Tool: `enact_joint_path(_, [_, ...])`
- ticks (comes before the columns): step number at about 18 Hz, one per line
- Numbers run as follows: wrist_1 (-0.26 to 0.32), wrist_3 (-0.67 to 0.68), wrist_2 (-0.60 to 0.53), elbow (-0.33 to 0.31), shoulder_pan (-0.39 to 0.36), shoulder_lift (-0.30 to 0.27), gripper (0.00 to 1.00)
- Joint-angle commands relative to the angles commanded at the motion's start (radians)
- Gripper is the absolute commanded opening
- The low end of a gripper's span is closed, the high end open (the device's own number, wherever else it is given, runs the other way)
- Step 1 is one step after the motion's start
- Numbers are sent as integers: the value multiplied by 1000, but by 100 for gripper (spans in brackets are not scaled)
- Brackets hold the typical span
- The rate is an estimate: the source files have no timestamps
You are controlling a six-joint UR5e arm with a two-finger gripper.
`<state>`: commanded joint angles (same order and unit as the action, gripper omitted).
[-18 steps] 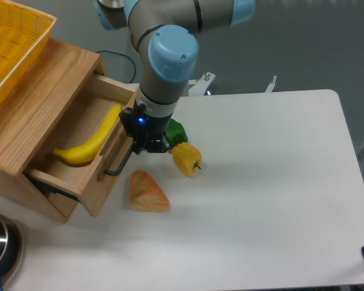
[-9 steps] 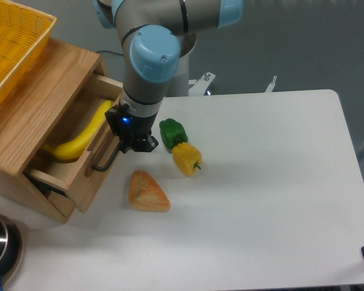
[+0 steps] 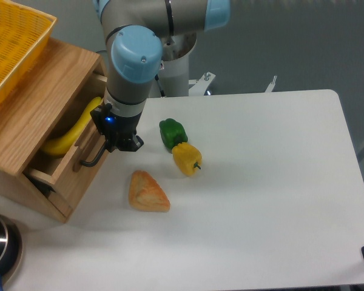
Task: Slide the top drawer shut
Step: 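Push the drawer front with the gripper into the wooden cabinet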
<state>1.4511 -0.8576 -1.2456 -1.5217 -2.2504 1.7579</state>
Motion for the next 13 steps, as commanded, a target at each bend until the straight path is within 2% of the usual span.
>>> enact_joint_path(13, [-3, 86, 2, 0, 77, 0, 0])
